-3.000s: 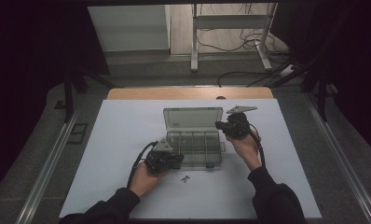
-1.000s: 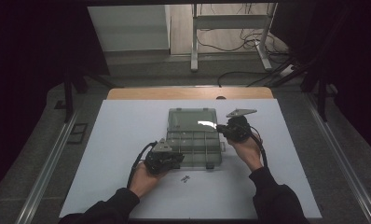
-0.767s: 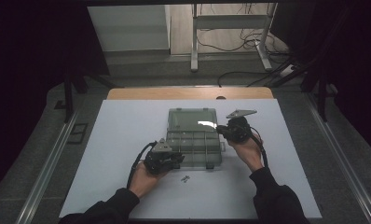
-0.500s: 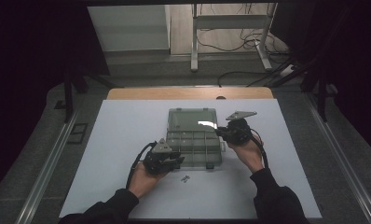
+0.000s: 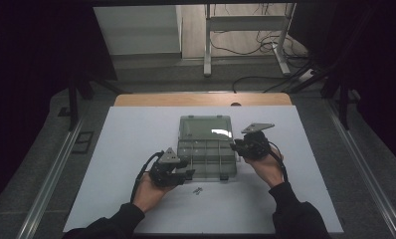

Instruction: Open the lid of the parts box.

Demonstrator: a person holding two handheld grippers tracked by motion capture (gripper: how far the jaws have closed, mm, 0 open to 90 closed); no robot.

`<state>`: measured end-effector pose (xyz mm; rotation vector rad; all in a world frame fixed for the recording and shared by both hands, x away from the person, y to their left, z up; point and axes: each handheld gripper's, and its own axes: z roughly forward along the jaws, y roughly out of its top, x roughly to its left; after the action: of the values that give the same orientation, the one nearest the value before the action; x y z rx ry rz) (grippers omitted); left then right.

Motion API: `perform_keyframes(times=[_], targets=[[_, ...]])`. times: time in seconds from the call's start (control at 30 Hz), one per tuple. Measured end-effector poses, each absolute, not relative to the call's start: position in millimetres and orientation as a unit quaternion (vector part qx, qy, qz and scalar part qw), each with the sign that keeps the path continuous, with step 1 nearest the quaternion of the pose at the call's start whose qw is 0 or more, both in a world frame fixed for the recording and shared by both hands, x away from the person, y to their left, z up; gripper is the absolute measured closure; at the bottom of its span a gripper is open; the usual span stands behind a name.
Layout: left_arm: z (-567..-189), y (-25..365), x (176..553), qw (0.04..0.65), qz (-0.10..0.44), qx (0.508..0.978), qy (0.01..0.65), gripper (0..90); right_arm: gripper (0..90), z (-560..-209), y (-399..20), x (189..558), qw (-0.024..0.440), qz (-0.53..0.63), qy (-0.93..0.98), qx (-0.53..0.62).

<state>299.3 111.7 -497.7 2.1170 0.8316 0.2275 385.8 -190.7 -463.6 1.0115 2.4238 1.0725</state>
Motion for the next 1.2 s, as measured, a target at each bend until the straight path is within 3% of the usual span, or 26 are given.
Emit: perform_keyframes(times=[0.77,1.2], targets=[[-488.8,133.4,291.0,0.409,0.09,0.845,0.332,40.5,60.0,-462.6,-192.4,357.0,0.164,0.364,0.853,0.335],[-481.3,157.2,286.0,0.418,0.095,0.833,0.348,36.2,57.5,-462.7,-196.6,334.1,0.164,0.369,0.855,0.325]])
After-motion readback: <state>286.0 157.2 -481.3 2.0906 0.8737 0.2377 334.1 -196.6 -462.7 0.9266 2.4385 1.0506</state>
